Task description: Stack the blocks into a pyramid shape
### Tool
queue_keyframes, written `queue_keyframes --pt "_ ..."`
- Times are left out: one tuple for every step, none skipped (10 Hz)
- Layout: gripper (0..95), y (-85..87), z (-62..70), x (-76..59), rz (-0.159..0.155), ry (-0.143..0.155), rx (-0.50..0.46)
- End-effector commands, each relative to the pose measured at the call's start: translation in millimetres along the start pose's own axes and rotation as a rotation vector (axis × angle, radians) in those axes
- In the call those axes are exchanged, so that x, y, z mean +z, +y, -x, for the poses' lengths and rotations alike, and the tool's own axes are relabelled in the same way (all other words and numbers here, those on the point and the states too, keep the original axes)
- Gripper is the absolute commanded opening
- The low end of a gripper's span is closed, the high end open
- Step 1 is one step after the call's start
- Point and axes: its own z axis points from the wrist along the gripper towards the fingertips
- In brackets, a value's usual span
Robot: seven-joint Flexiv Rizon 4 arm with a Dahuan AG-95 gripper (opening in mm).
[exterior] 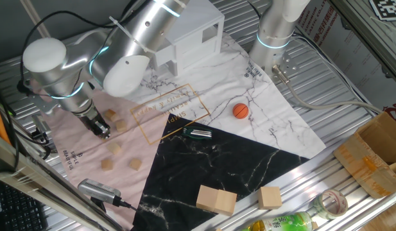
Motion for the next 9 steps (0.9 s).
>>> queue_keyframes --pt "0.0 1.3 -0.8 -0.2 -0.054 -0.048 -0.507" --pt "0.0 1.3 -0.9 -0.2 -0.061 -0.041 -0.598" --pt "0.0 1.4 -0.5 0.1 -0.068 -0.025 -0.679" --pt "0.0 1.5 -0.2 0.3 -0.067 -0.016 -0.727" --pt "0.0 1.5 -0.1 0.3 -0.069 -0.014 -0.777" --pt "0.0 1.6 -0.1 0.4 -0.068 -0.016 -0.804" --pt "0.0 1.6 0.1 0.5 -0.067 -0.017 -0.838" --pt "0.0 1.6 0.2 0.5 -0.066 -0.018 -0.849" --pt "0.0 1.6 0.2 0.6 -0.063 -0.022 -0.859"
